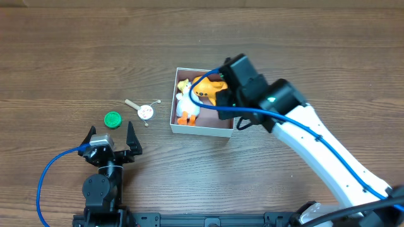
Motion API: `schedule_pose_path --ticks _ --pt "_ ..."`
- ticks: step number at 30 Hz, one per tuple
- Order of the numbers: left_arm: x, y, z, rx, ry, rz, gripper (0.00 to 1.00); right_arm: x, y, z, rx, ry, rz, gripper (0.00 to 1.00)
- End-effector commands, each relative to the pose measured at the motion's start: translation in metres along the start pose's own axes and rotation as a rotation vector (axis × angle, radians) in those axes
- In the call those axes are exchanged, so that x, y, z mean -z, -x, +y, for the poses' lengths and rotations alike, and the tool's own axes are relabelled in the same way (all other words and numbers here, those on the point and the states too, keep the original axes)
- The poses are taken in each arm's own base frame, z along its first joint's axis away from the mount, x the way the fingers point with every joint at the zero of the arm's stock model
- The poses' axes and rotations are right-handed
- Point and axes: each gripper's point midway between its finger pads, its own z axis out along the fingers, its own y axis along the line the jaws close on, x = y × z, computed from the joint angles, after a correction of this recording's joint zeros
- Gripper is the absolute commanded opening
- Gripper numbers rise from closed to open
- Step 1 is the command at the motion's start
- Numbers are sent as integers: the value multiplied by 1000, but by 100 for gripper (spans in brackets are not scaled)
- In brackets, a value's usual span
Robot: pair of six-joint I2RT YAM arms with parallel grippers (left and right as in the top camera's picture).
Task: Pack container
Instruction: 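Carry the red ball into the box and lower it with the right gripper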
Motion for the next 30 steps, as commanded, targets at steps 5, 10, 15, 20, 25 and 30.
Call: schedule_pose_path --ticks 5,10,15,20,25,30 --pt "0 1 3 10 14 -10 100 -62 -13 -1 42 -86 129 4" --pt "0 1 3 10 14 -10 100 -94 -25 -4 48 -120 204 4" --pt "0 1 3 10 14 -10 100 -102 -23 -11 52 -162 200 5" --pt "0 1 3 10 14 -10 100 -100 -30 -15 47 -180 227 8" --pt "0 1 3 10 14 -10 100 -99 -33 -16 49 -185 239 24" --pt "0 1 3 10 14 -10 100 -99 -33 -16 49 -185 239 49"
